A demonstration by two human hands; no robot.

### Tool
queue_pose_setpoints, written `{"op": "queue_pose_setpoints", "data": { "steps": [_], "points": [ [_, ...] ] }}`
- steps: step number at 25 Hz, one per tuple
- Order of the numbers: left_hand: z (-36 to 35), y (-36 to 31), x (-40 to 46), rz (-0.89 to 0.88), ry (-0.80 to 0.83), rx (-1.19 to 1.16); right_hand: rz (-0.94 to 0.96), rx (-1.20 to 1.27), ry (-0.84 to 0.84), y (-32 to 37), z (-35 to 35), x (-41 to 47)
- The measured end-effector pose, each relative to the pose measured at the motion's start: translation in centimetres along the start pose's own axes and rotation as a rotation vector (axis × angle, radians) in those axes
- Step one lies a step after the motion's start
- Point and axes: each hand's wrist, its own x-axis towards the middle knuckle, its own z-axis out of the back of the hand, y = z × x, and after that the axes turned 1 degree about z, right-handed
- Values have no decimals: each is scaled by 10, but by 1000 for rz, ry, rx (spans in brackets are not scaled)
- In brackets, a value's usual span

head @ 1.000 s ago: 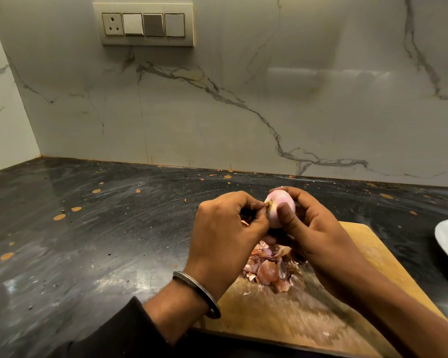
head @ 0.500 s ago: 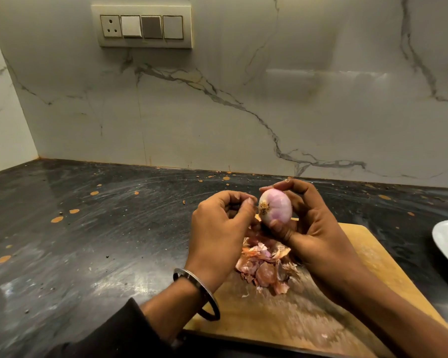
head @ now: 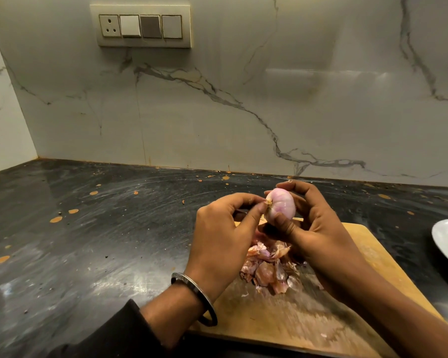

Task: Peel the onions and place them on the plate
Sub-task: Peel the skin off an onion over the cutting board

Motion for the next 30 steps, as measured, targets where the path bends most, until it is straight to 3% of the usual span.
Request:
{"op": "queue_pose_setpoints", "data": {
  "steps": [11,17,20,25,30],
  "points": [
    [1,3,-2,-124,-53,242,148,-268,-24,-5,-6,-3],
    [1,2,1,40,-63,156,207,-274,39,-5,-10,-5],
    [0,4,3,143,50,158,168,-208,17,-4,-8,-3],
    [3,2,-1,69,55,316,161,-227,3,-1,-5,-4],
    [4,2,1,40,55,215,172,-257,-12,1,-4,-3]
  ]
}}
